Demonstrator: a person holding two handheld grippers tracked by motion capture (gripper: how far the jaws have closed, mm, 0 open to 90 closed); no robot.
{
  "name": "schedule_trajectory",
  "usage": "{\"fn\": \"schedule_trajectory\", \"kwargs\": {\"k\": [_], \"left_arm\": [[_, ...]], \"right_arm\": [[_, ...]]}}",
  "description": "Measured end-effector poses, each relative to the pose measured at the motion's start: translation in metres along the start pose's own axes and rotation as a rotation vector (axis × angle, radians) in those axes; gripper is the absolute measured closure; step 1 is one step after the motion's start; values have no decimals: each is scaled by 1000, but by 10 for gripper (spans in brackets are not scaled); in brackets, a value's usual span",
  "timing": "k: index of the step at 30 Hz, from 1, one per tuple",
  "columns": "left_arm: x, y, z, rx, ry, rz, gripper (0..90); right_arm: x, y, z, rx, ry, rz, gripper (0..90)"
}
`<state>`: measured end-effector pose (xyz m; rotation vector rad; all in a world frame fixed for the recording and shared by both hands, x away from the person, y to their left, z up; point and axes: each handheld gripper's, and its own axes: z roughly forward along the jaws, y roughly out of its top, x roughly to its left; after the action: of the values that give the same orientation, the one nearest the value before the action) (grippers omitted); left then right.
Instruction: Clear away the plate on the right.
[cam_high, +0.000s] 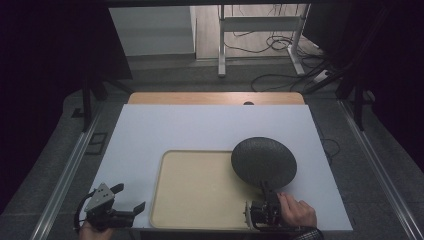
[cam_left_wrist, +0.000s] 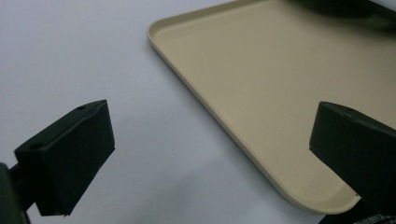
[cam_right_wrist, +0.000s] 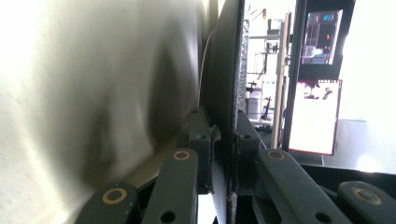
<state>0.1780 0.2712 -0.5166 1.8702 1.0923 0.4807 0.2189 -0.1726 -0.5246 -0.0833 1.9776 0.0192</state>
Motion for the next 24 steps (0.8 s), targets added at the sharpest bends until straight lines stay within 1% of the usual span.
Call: {"fn": "schedule_trajectory", "kwargs": {"k": [1, 2, 3, 4, 5, 6, 7, 9, 10, 12, 13, 14, 15, 17, 18, 19, 24], "left_arm": [[0, 0, 0, 0, 1, 0, 0], [0, 0, 0, -2, 3, -1, 0], [0, 0, 0, -3, 4, -1, 0], [0, 0, 0, -4, 4, -1, 0], [0, 0, 0, -4, 4, -1, 0], [0, 0, -1, -5, 5, -3, 0], [0, 0, -1, -5, 5, -3, 0], [0, 0, 0, -4, 5, -2, 0], [0, 0, 0, -4, 5, -2, 0], [0, 0, 0, -3, 5, -2, 0], [0, 0, 0, -3, 5, -2, 0], [0, 0, 0, -4, 5, -2, 0], [0, 0, 0, -4, 5, -2, 0], [0, 0, 0, -4, 5, -2, 0], [0, 0, 0, -4, 5, -2, 0], [0, 0, 0, -4, 5, -2, 0], [0, 0, 0, -4, 6, -1, 0]], "right_arm": [[2, 2, 2, -58, 4, 16, 821], [2, 4, 1, -62, 3, 17, 821], [2, 6, 1, -74, 1, 8, 821], [1, 9, -2, -54, 9, 2, 821], [1, 9, -2, -54, 9, 2, 821], [1, 12, -3, -72, 11, -10, 821], [1, 12, -3, -72, 11, -10, 821], [5, 16, -1, -124, -11, 8, 821], [3, 18, -4, -111, -2, -10, 821], [4, 21, -5, -123, -2, -8, 820], [4, 21, -5, -123, -2, -8, 820], [3, 23, -7, -113, 11, -19, 821], [5, 26, -7, -140, -1, -14, 820], [5, 27, -8, -139, 2, -15, 821], [5, 30, -10, -125, 12, -24, 820], [7, 32, -9, -156, 2, -19, 819], [8, 39, -12, -180, 4, -31, 818]]}}
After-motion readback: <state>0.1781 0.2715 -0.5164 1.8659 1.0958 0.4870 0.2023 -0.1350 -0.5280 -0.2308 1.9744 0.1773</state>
